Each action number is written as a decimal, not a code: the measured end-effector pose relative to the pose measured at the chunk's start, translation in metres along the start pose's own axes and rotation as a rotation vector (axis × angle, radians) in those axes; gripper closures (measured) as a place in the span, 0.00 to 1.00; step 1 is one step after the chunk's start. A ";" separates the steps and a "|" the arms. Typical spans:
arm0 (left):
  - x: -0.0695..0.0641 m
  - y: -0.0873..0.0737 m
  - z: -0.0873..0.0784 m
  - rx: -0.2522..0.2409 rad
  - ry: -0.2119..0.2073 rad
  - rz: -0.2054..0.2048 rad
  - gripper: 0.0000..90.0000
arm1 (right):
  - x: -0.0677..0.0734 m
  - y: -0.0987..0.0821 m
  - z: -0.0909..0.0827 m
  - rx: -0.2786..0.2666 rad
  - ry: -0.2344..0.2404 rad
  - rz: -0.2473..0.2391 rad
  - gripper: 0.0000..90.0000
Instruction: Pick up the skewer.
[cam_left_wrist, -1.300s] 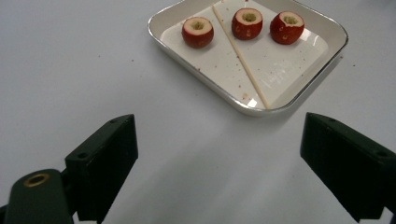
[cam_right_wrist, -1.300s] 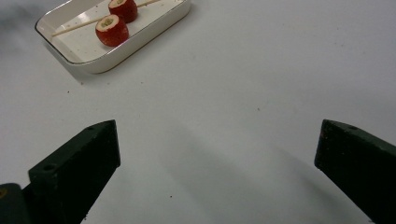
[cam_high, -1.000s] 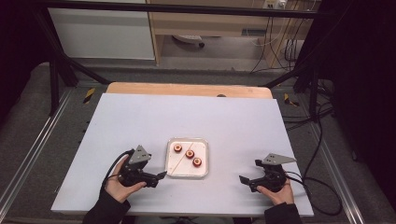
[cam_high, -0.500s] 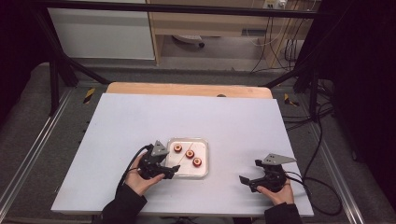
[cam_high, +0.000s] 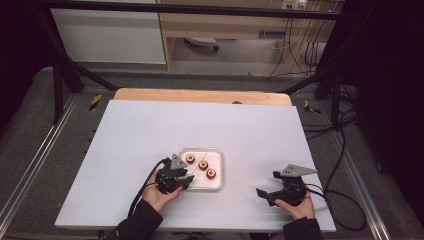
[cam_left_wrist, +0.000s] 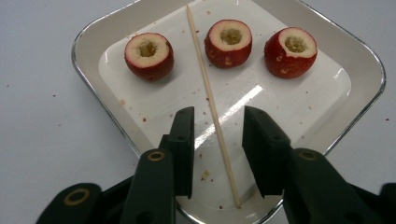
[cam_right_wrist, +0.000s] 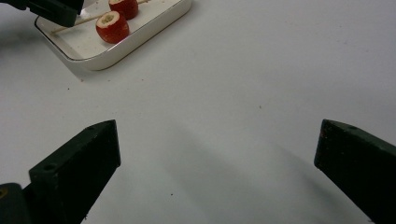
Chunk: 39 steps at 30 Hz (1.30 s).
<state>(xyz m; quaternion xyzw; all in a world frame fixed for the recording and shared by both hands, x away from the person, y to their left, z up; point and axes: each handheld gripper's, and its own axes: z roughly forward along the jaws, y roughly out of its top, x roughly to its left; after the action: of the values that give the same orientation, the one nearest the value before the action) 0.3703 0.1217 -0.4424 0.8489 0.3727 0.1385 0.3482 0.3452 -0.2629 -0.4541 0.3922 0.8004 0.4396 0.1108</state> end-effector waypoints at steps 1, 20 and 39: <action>-0.001 -0.001 0.000 -0.005 0.004 -0.006 0.76 | 0.000 0.000 0.000 0.000 0.001 0.004 0.01; -0.006 -0.005 0.003 -0.030 0.069 -0.044 0.97 | 0.000 0.000 0.001 0.008 0.004 0.003 0.01; 0.000 -0.006 -0.009 -0.110 0.041 -0.077 0.98 | 0.000 0.000 0.002 0.011 0.008 -0.001 0.01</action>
<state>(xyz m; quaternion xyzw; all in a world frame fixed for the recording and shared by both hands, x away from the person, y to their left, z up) 0.3629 0.1288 -0.4400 0.8104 0.4039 0.1629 0.3918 0.3457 -0.2617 -0.4555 0.3905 0.8035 0.4367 0.1057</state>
